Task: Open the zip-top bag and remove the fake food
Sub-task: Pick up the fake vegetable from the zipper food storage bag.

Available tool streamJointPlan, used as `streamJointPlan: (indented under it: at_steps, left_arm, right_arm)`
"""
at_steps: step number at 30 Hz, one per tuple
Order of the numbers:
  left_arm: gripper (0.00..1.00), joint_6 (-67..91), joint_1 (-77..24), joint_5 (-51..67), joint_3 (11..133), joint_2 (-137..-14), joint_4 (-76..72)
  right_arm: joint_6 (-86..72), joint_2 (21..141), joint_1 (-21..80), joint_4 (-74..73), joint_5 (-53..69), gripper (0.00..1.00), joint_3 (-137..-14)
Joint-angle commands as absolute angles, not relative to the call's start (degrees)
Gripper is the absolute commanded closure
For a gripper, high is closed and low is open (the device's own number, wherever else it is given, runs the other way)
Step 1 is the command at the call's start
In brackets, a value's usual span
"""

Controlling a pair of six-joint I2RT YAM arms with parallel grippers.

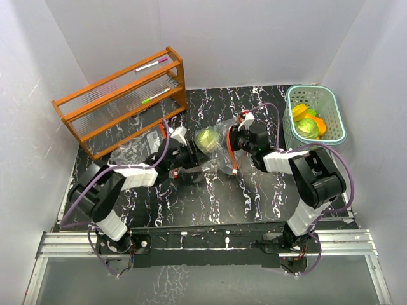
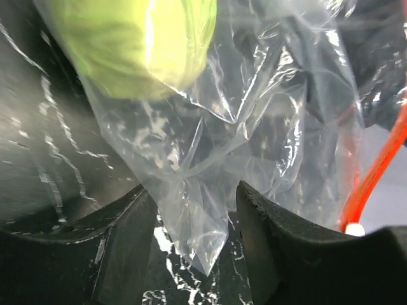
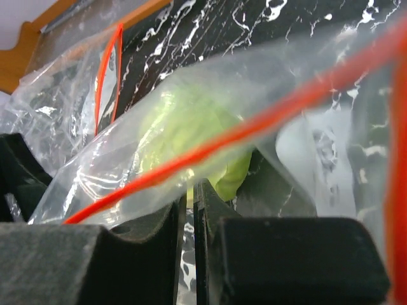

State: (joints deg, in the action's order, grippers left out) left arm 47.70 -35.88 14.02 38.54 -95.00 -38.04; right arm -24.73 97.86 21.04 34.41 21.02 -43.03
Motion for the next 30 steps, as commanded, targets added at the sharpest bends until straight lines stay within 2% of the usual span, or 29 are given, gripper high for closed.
streamJointPlan:
  at_steps: [1,5,9,16,25,30]
  left_arm:
    - [0.49,38.1,-33.4,8.2,41.2,-84.3,-29.3]
    - [0.49,38.6,-29.5,7.7,42.2,-82.6,-30.0]
    - [0.49,40.5,-26.7,10.5,43.3,-84.7,-33.0]
    - [0.51,38.1,-24.6,7.4,46.7,-88.7,-32.4]
    - [0.70,37.0,-22.9,9.0,62.6,-106.3,-32.0]
    - [0.82,38.3,-23.1,10.8,67.3,-113.6,-34.2]
  right_arm:
    - [-24.7,99.6,21.3,42.5,21.9,0.86,-45.6]
    - [-26.6,103.2,21.2,46.5,23.4,0.86,-45.2]
    - [-27.4,106.1,21.2,48.4,23.9,0.86,-45.9]
    - [-27.5,107.5,21.2,49.5,23.7,0.86,-46.6]
    - [-27.5,106.8,21.3,49.3,23.8,0.83,-47.1]
    - [-27.5,106.9,21.7,49.1,23.8,0.79,-47.7]
